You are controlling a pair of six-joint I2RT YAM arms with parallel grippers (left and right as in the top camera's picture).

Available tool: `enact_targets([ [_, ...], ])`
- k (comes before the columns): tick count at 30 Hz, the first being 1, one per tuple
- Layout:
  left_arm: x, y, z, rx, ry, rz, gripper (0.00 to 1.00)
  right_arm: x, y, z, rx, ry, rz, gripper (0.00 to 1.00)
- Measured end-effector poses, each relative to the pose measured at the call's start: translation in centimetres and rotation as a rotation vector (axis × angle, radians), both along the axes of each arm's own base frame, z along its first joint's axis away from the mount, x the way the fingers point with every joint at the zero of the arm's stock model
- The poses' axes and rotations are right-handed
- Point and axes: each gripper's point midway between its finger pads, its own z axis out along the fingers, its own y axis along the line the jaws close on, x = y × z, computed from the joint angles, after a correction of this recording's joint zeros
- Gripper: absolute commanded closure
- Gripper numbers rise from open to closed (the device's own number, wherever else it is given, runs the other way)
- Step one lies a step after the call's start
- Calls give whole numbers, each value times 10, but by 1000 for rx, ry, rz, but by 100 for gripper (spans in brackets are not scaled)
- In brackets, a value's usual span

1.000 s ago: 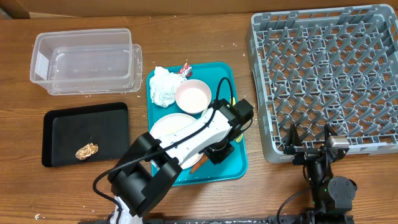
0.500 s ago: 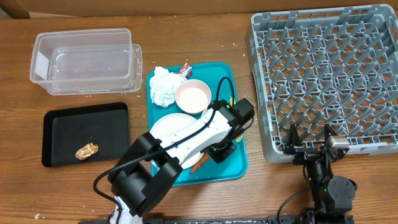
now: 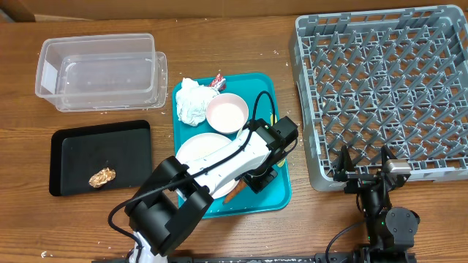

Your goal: Sort waste into correct bins and load items into the dishwasher

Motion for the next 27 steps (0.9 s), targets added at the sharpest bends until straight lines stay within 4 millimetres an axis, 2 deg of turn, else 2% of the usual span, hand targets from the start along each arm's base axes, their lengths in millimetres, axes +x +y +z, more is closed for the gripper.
enact_targets([
  [3,-1,1,0,4,4,0,47,0,0,0,0,0,0,0],
  [5,-2,2,1,8,7,2,64,0,0,0,1,0,0,0],
  [9,-2,3,1,9,9,-8,70,0,0,0,0,0,0,0],
  [10,-2,3,2,10,10,-11,70,0,0,0,0,0,0,0],
  [12,-3,5,3,19,14,-17,49,0,0,0,0,0,0,0],
  [18,-4,8,4,33,17,-17,46,0,0,0,0,0,0,0],
  [27,-4,8,5,35,20,-17,45,0,0,0,1,0,0,0],
])
